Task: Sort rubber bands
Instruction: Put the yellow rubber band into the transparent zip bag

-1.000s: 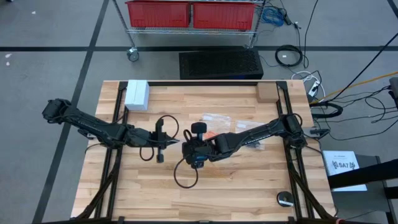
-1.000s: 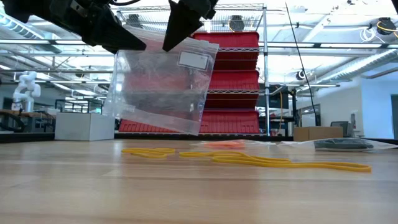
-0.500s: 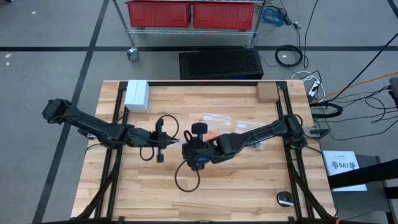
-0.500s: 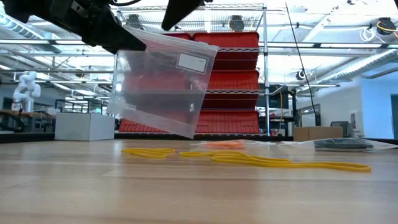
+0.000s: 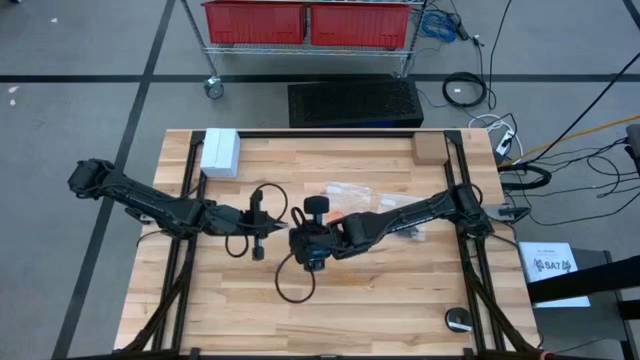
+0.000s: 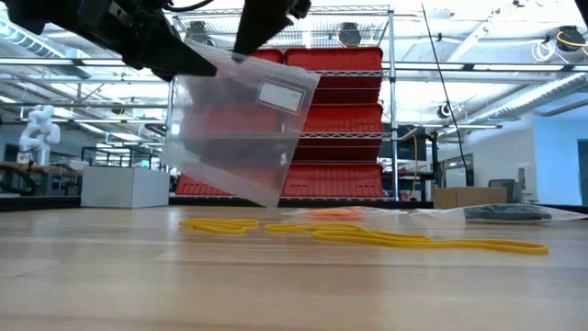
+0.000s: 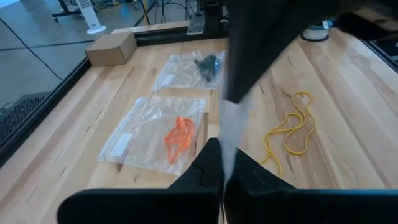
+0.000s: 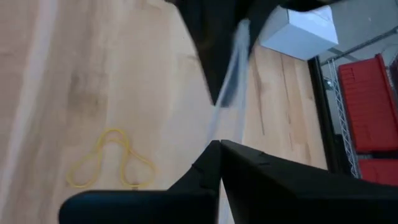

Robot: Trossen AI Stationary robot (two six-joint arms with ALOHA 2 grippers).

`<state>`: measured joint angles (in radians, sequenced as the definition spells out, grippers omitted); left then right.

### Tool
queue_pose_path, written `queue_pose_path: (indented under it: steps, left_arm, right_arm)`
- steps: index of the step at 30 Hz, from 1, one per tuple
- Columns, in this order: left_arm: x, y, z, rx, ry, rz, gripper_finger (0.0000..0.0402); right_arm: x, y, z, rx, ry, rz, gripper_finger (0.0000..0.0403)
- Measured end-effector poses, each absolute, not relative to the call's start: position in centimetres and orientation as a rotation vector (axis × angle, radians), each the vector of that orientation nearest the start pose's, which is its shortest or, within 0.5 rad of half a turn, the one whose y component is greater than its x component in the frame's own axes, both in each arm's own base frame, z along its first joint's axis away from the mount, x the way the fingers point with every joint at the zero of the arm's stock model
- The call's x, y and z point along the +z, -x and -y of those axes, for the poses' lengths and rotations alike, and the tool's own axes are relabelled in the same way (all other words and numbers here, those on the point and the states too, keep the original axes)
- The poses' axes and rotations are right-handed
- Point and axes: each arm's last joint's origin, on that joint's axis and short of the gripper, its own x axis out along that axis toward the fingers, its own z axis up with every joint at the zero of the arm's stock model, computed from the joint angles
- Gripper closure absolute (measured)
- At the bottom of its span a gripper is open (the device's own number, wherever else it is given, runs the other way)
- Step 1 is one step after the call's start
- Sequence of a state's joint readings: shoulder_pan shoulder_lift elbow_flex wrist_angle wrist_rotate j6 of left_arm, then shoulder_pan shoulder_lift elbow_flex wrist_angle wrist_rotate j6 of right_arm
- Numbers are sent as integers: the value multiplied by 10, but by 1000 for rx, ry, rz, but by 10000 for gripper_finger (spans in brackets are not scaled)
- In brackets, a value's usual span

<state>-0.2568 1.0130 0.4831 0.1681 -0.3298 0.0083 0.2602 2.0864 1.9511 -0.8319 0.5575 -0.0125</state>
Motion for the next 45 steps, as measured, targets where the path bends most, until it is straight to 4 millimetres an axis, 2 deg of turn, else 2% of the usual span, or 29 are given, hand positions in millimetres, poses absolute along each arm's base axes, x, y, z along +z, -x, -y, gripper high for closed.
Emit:
queue_pose_path:
  steps: [5, 15, 20, 22, 26, 30, 33, 35, 40, 45]
  left_arm:
    - [222, -207, 43, 79, -109, -348, 401]
    - [222, -207, 43, 79, -108, -347, 401]
    - [222, -207, 43, 79, -108, -347, 401]
    - [222, -207, 43, 79, -108, -347, 401]
    - [222, -207, 43, 79, -108, -348, 401]
    - [221, -207, 43, 82, -92, -351, 401]
    - [220, -206, 43, 83, -92, -364, 401]
    - [219, -206, 43, 83, -92, -374, 401]
    - [216, -205, 42, 84, -99, -405, 401]
    - [214, -204, 43, 76, -79, -425, 401]
  right_arm:
    - [285, -442, -107, -232, 365, -878, 403]
    - [284, -448, -84, -300, 324, -879, 403]
    - [277, -452, -76, -173, 237, -928, 403]
    - [271, -449, -78, -160, 229, -981, 403]
    - [267, -440, -83, -254, 276, -1044, 403]
    - [263, -441, -86, -253, 283, -1021, 403]
    - [263, -449, -86, -233, 271, -937, 403]
    - [257, -452, -84, -229, 273, -897, 403]
    - [221, -454, -79, -242, 254, -832, 403]
    - [196, -447, -76, -274, 192, -739, 403]
